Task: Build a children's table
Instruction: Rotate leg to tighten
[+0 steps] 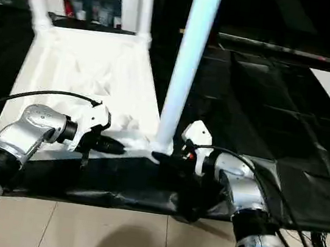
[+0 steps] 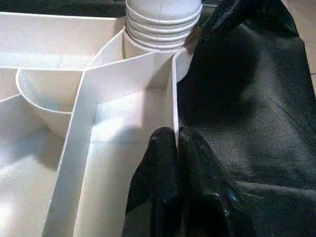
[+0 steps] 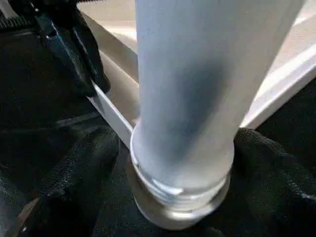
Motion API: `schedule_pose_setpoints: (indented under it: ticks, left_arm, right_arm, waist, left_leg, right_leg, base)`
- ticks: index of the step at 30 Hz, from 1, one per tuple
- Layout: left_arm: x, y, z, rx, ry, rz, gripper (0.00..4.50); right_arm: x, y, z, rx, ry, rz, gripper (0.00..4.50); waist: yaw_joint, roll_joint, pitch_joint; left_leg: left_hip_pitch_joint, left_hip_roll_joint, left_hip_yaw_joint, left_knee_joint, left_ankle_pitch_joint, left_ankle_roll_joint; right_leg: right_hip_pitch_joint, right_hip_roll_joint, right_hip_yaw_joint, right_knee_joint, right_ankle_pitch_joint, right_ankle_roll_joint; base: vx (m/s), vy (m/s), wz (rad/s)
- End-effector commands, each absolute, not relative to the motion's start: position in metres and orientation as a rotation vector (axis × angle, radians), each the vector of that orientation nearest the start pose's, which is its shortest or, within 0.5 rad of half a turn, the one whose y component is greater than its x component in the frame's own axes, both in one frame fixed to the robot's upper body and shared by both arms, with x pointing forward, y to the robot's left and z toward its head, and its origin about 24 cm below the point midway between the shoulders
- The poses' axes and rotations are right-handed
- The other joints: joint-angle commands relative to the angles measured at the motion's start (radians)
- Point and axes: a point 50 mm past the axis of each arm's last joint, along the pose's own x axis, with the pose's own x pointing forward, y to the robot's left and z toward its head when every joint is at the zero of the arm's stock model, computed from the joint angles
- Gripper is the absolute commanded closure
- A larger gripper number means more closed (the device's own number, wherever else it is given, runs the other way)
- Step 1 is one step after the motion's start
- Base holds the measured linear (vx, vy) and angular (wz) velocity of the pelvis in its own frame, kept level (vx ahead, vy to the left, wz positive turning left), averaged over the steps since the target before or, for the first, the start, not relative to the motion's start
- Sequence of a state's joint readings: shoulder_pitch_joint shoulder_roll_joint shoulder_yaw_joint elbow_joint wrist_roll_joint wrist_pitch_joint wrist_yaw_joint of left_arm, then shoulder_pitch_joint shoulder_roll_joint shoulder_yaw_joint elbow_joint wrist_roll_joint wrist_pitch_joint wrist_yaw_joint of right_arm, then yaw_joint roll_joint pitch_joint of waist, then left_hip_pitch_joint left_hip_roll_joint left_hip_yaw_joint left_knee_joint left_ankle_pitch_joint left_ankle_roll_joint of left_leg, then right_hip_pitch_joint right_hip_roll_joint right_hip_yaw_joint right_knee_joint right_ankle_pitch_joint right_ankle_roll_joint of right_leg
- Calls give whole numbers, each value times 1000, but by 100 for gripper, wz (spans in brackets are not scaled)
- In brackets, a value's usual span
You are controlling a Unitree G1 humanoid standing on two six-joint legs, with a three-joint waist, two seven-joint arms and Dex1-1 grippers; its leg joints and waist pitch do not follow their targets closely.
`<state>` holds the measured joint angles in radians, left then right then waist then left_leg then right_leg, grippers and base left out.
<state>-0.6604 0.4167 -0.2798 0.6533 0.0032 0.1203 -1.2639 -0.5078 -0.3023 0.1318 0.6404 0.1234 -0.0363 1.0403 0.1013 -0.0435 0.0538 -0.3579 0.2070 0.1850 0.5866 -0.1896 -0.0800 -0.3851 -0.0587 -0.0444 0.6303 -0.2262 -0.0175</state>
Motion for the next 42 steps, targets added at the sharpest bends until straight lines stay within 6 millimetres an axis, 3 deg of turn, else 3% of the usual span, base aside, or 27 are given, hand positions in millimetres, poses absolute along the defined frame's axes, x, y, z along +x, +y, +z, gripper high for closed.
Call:
schedule_pose_setpoints:
  ticks: [1, 12, 19, 23, 25, 26, 27, 29, 33, 36, 38, 42]
  left_arm:
    - [320, 142, 54, 414, 538, -1388, 450]
    - [322, 142, 54, 411, 537, -1372, 450]
    - [322, 144, 53, 411, 546, -1350, 450]
    - [326, 141, 49, 402, 539, -1268, 450]
    - [333, 134, 45, 395, 526, -1173, 450]
    - [339, 120, 41, 367, 509, -1062, 450]
    - [339, 120, 41, 367, 509, -1062, 450]
    - [341, 109, 39, 330, 499, -1017, 450]
    - [345, 82, 37, 298, 464, -940, 450]
    - [344, 75, 36, 317, 453, -944, 450]
    - [344, 72, 36, 339, 441, -951, 450]
    - [344, 74, 38, 355, 430, -969, 450]
  right_arm:
    - [313, -137, 45, -154, 227, 1151, 67]
    - [314, -134, 44, -137, 234, 1151, 162]
    - [316, -135, 37, -131, 258, 1092, 178]
    - [321, -136, 27, -95, 283, 951, 181]
    - [324, -134, 18, -54, 304, 810, 181]
    - [329, -127, 6, 14, 346, 560, 182]
    - [329, -127, 6, 14, 346, 560, 182]
    - [332, -121, 2, 27, 373, 457, 182]
    - [340, -103, 5, 10, 367, 378, 182]
    - [341, -97, 7, 20, 353, 383, 182]
    - [343, -95, 10, 37, 334, 382, 127]
    - [346, -95, 17, 36, 290, 401, 94]
  waist:
    - [-2, 13, -63]
    - [0, 11, -63]
    - [0, 11, -62]
    - [-10, 12, -54]
    - [-13, 12, -52]
    - [-18, 22, -48]
    - [-20, 20, -48]
    - [-23, 18, -49]
    - [-23, 17, -51]
    - [-16, 5, -55]
    - [-16, 5, -56]
    - [-16, 8, -55]
  left_leg:
    - [12, 33, -7, -64, -116, 45]
    - [10, 32, -8, -65, -114, 37]
    - [11, 32, -9, -67, -124, 31]
    - [16, 31, -10, -74, -201, 2]
    - [18, 32, -11, -76, -219, -6]
    - [23, 33, -12, -80, -251, -31]
    - [24, 33, -14, -81, -259, -42]
    - [21, 29, -18, -83, -278, -49]
    - [22, 28, -17, -81, -273, -42]
    - [13, 28, -14, -79, -222, -17]
    - [12, 28, -13, -78, -199, -8]
    - [13, 28, -12, -78, -204, -3]
  right_leg:
    - [47, -78, 44, -59, 72, -270]
    - [48, -79, 45, -60, 55, -261]
    - [47, -80, 45, -63, 31, -256]
    - [41, -84, 47, -78, -100, -242]
    - [38, -84, 48, -84, -146, -232]
    - [30, -85, 51, -90, -210, -222]
    - [30, -85, 50, -90, -228, -220]
    - [33, -85, 49, -99, -304, -179]
    - [27, -83, 51, -101, -284, -172]
    - [33, -82, 51, -93, -191, -172]
    - [35, -82, 50, -88, -144, -179]
    - [35, -82, 50, -88, -135, -186]
  base:
    - [0, 0, 0]
    - [0, 0, 0]
    - [0, 0, 0]
    - [0, 0, 0]
    - [0, 0, 0]
    - [0, 0, 0]
    - [0, 0, 0]
    - [0, 0, 0]
    - [0, 0, 0]
    - [0, 0, 0]
    - [0, 0, 0]
    - [0, 0, 0]
